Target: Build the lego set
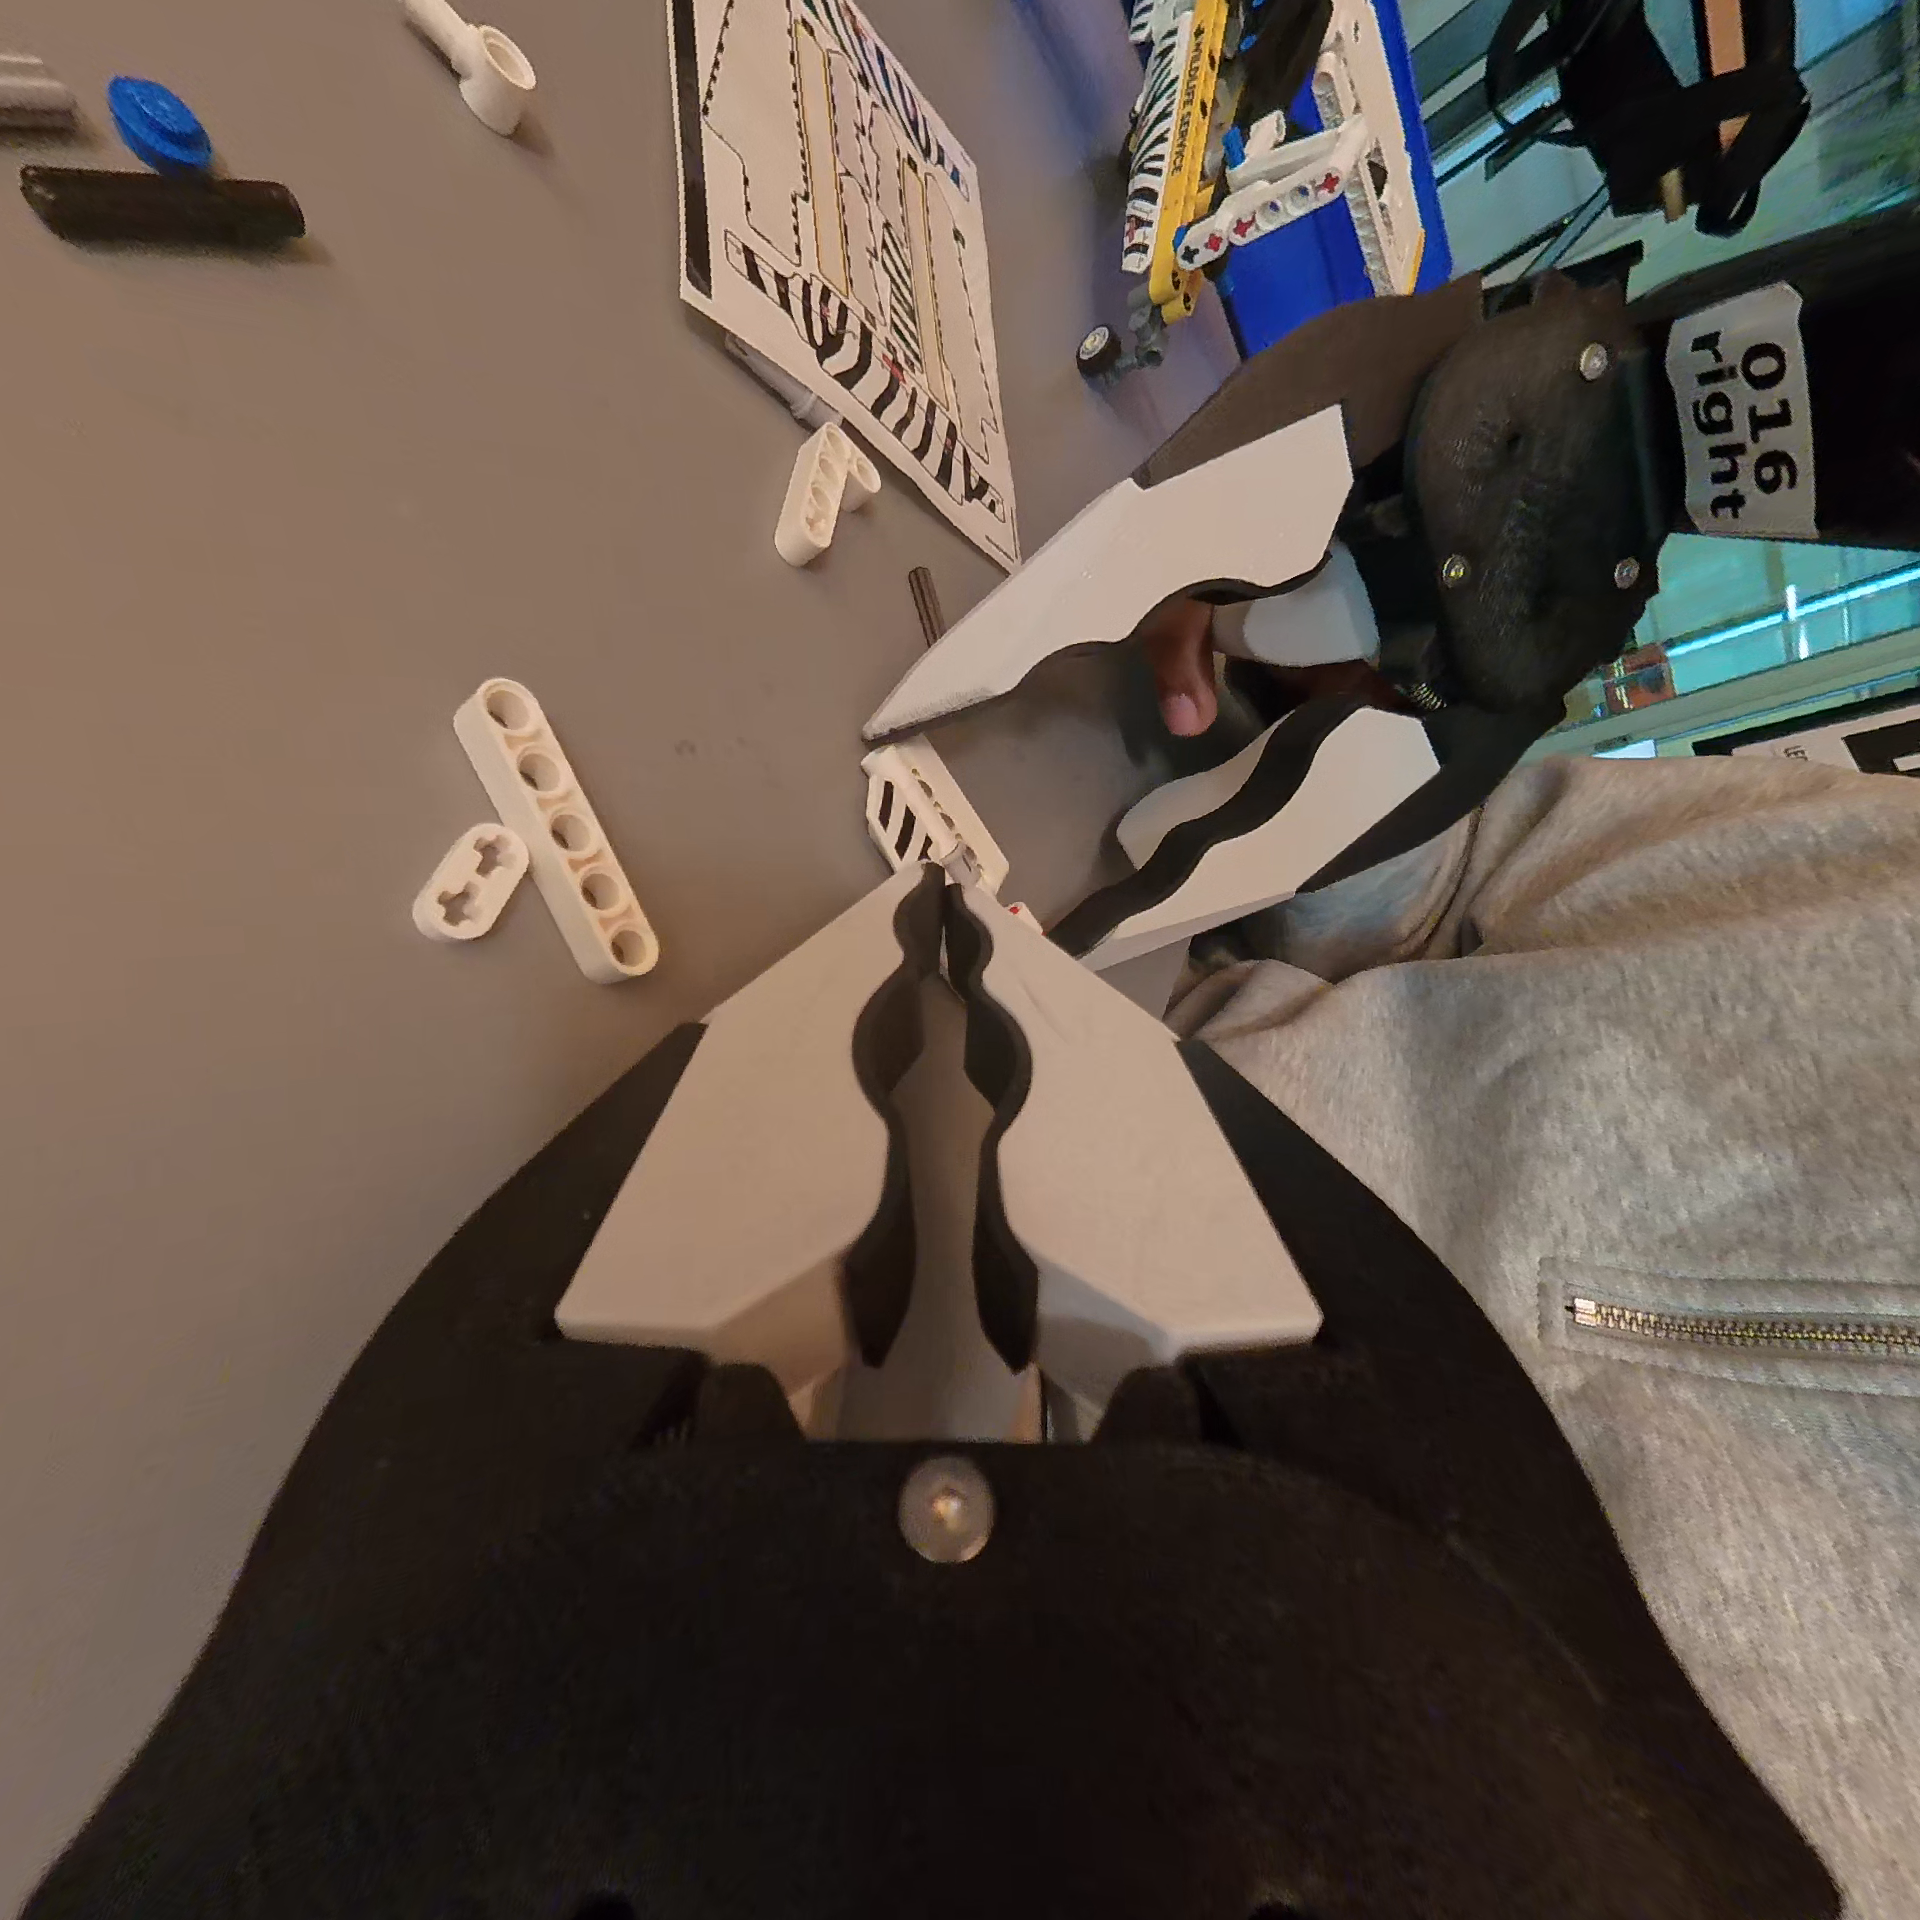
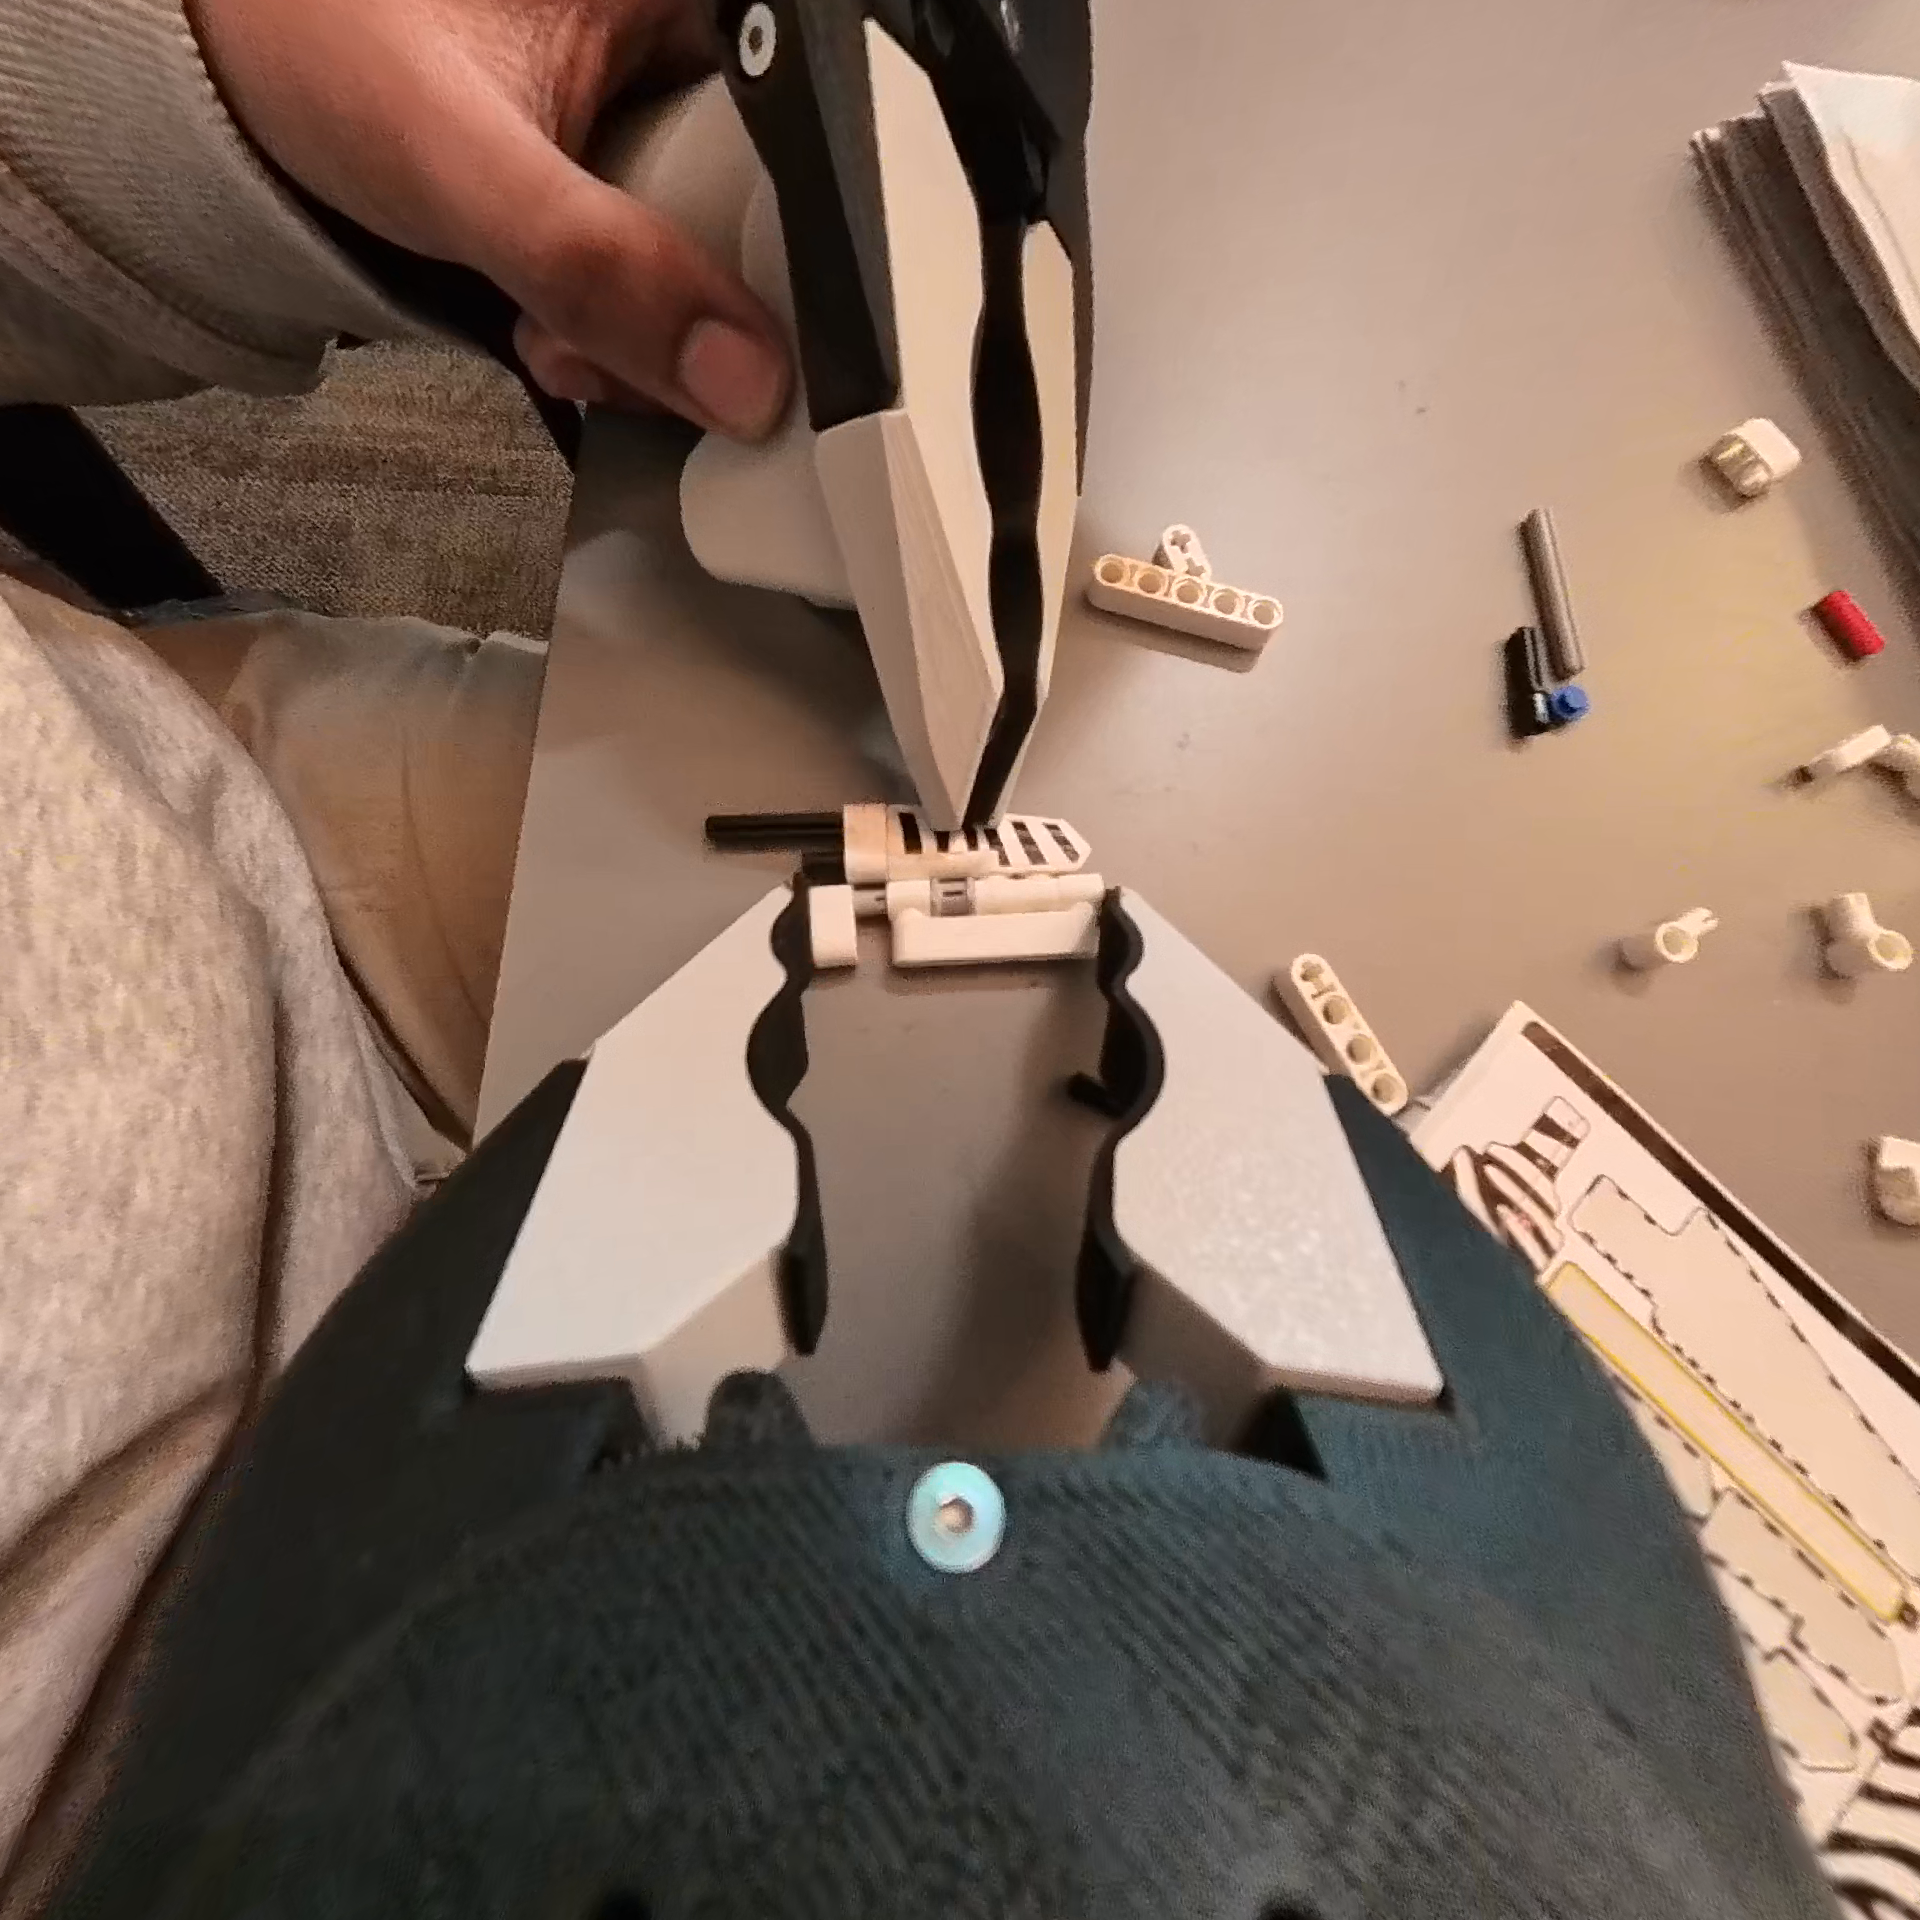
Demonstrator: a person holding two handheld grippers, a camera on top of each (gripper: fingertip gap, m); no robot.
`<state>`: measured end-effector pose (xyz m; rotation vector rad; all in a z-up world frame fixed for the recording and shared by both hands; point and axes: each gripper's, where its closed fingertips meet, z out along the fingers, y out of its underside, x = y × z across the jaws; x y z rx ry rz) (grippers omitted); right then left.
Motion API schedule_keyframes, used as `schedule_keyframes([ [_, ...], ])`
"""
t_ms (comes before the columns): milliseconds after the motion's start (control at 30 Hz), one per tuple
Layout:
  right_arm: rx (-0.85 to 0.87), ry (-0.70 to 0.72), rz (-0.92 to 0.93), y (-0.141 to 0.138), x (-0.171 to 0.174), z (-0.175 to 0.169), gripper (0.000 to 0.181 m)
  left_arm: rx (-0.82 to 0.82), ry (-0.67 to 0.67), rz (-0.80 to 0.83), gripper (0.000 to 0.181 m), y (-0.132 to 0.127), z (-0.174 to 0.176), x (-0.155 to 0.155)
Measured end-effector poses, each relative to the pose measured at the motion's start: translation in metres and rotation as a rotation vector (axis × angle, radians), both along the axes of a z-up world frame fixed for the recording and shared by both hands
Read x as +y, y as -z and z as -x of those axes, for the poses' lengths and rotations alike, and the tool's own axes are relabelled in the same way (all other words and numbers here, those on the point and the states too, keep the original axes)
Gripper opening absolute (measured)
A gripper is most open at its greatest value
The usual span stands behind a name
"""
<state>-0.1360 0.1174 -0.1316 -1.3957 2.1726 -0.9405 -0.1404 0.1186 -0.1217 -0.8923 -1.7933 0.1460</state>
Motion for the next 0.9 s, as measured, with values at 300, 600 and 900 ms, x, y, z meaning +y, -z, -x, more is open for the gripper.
schedule_keyframes([
  [300, -0.017, 0.014, 0.004, -0.0006, -0.0001, 0.0003, 0.054, 0.001, 0.003, -0.006, 0.0, -0.0002, -0.0002, 0.0005],
  [600, -0.012, 0.022, 0.005, -0.0007, -0.0002, 0.0004, 0.054, 0.005, 0.016, -0.02, 0.0, -0.0005, 0.0013, 0.0045],
  [900, -0.017, 0.049, 0.038, -0.0013, 0.0, -0.0008, 0.054, 0.008, 0.027, -0.032, 0.0, -0.0006, 0.0033, 0.0082],
])
